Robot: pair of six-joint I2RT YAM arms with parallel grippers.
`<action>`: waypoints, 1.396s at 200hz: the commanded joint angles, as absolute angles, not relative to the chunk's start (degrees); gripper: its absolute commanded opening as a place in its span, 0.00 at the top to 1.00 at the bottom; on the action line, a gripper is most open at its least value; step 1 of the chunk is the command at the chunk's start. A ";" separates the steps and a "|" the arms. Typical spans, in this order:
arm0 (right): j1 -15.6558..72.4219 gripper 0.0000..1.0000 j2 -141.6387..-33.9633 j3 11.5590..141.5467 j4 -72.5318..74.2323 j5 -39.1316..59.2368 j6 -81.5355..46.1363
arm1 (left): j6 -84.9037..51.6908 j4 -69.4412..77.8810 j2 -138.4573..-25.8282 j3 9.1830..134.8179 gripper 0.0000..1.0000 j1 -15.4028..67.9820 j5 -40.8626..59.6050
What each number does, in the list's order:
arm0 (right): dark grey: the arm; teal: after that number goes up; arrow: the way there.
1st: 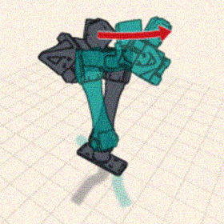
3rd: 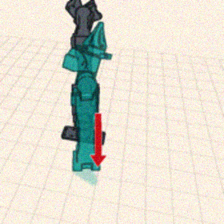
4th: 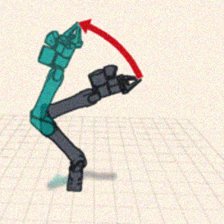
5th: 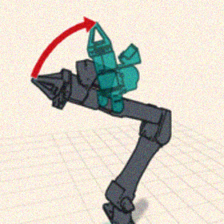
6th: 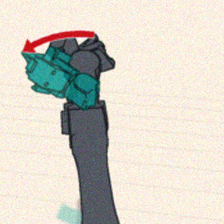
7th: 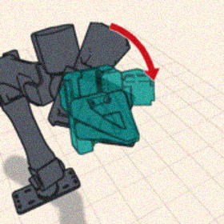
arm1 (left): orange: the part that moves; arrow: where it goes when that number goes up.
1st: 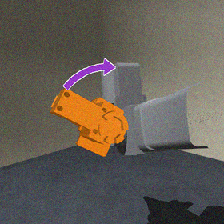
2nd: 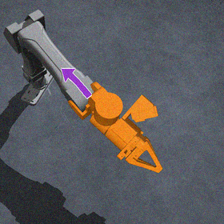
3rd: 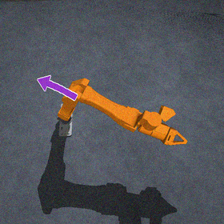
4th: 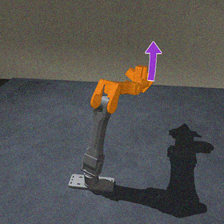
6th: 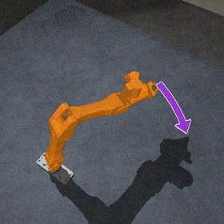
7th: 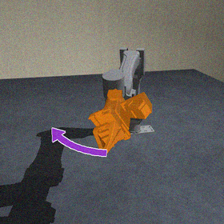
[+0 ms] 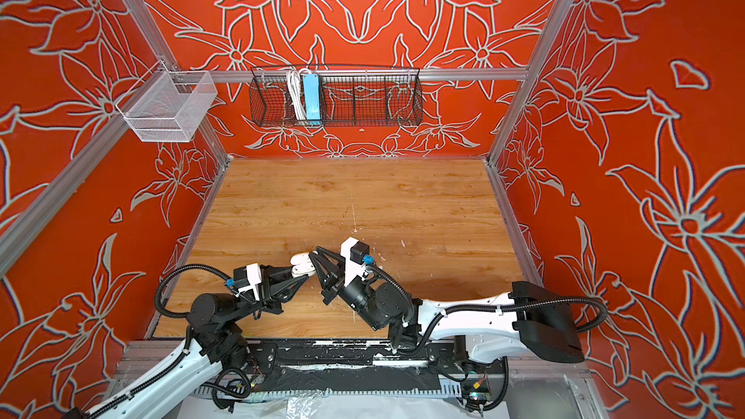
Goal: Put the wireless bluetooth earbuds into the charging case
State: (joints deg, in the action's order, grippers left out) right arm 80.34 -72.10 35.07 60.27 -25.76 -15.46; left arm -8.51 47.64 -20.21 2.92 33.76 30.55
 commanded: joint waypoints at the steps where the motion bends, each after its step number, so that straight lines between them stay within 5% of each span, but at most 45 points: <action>1: 81.26 0.91 -70.67 34.34 60.91 -24.72 -15.04 | -7.65 48.52 -19.42 3.34 1.00 34.19 30.09; 279: 85.36 0.92 -79.95 32.42 74.54 -33.15 -4.04 | -8.17 47.11 -14.90 2.30 1.00 34.37 28.13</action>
State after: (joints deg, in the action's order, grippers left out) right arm 84.18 -78.56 33.26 72.64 -29.47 -7.55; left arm -8.34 43.03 -16.21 2.07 34.09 29.21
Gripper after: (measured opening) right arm 0.194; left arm 0.236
